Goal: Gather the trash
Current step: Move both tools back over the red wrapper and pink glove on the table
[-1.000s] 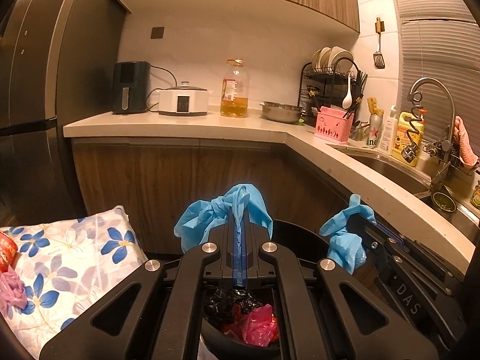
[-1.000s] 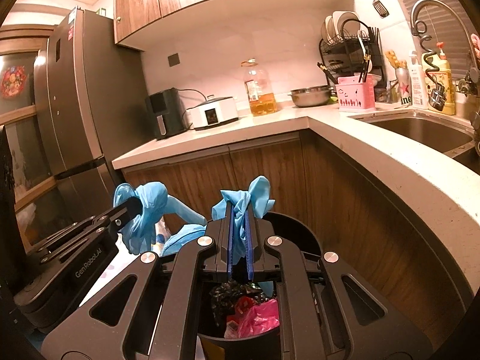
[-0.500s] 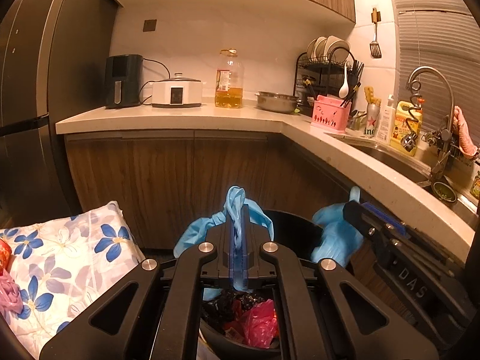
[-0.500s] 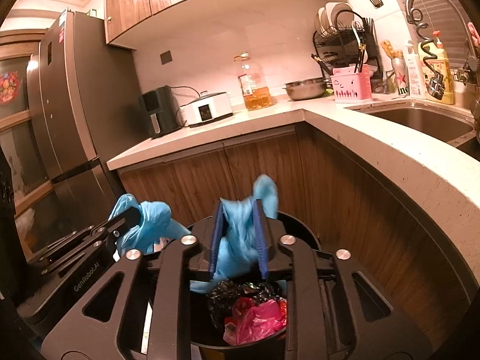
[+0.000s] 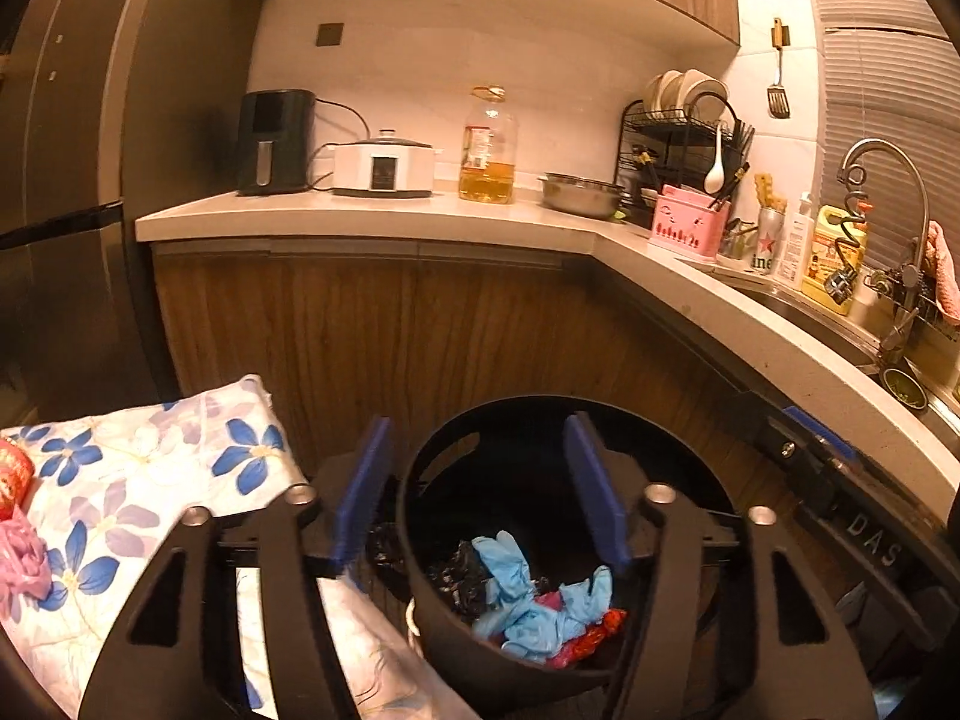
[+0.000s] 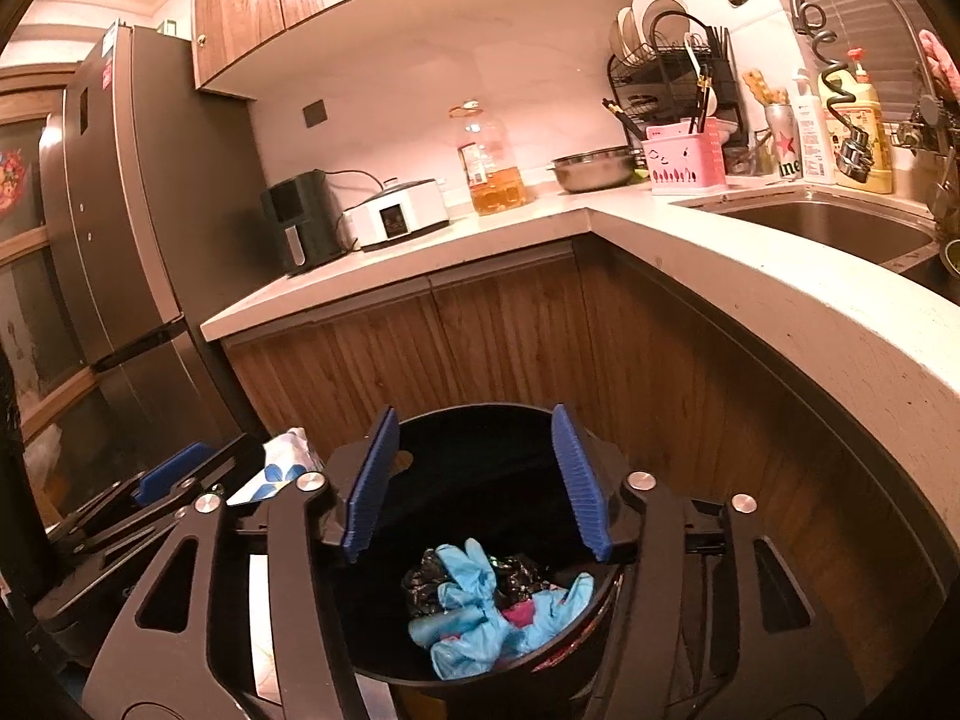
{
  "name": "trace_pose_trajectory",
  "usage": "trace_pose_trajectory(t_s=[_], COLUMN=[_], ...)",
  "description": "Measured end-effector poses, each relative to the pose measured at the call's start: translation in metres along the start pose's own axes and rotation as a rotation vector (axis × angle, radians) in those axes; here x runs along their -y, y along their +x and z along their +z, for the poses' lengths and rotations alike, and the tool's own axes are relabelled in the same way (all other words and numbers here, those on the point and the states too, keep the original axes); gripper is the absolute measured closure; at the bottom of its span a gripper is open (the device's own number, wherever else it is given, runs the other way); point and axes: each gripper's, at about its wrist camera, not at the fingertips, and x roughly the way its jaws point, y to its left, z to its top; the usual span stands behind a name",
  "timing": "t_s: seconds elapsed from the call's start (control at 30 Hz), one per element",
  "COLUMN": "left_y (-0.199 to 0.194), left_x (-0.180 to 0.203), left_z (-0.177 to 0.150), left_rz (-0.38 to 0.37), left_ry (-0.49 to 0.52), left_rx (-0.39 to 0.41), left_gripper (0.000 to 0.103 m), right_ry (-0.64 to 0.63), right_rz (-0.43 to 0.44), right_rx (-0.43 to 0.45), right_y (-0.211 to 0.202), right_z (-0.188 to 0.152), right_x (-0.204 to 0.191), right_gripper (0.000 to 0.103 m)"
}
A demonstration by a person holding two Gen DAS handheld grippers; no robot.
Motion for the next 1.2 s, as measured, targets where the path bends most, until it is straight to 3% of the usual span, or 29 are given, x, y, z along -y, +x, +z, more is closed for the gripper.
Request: trace_pose_trajectory(t_s=[0.23,0.43,0.9,1.2], left_y=[-0.019,-0.039,-0.113,-0.148], left_x=[-0.009,-0.018,-0.062,-0.079], left_z=[-0.015,-0.025,-0.045,-0.055], left_rz=[0.086,0.165,0.311,0.347], left_ry=[0.008,0.024,-0.076,-0.078], left_rx=[-0.005,-0.003,0.032,0.047], left_gripper=[0.018,0.008,0.006,0.006], right_ry=[-0.012,-0.044,-0.072,-0.088], right_rz=[-0.016,-0.031,-0.064,-0.053], right_rx=[0.006,0.019,0.038,0.036], right_y=[-0.012,-0.028,-0.074,-0.098], right_z=[-0.006,-0.012,-0.034,-0.054], right_x=[-0.008,-0.020,-0.051,-0.083], right_gripper=[0.029,0.020,0.019,0.019])
